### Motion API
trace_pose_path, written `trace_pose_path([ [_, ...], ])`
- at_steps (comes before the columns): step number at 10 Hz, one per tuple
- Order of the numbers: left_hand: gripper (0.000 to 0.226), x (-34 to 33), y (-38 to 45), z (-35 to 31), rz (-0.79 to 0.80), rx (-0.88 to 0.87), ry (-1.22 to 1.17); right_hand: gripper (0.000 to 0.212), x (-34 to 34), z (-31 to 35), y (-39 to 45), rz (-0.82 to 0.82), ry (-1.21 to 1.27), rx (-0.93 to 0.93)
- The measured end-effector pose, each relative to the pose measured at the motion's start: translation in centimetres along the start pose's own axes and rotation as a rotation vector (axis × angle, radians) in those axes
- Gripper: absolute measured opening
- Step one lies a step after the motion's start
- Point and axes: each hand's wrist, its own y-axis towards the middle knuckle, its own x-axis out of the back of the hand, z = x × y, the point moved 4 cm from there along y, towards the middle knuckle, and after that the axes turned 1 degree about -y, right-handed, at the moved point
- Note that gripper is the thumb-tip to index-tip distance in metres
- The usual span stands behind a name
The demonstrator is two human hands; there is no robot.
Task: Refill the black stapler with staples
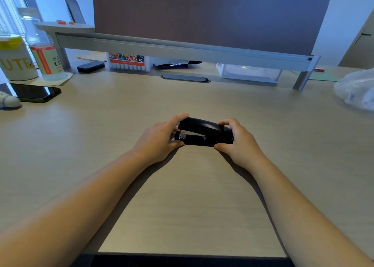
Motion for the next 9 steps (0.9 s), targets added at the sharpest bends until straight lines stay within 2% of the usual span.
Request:
trace_pose_path([
  [2, 0.069, -0.2, 3.2, 1.0, 0.006, 0.021, 0.067, 0.046, -0.2, -0.4, 3.1, -0.003, -0.102, 0.011],
  [3, 0.076, -0.9, 6.1, 2.4, 0.042, 0.112, -0.007, 0.044, -0.4, -1.2, 5.8, -0.034, -0.108, 0.003],
  [5, 0.031, -1.9, 12.8, 5.5, 0.065, 0.176, 0.089, 0.045, -1.0, -2.9, 12.4, -0.098, -0.053, -0.040],
  [8, 0.036, -3.1, 20.4, 8.9, 0.050, 0.189, 0.075, 0.043, -1.7, -4.0, 19.7, -0.112, -0.061, -0.052],
  [9, 0.039, -3.4, 21.1, 9.2, 0.024, 0.189, 0.082, 0.059, -1.9, -4.6, 20.3, -0.147, -0.027, -0.097],
])
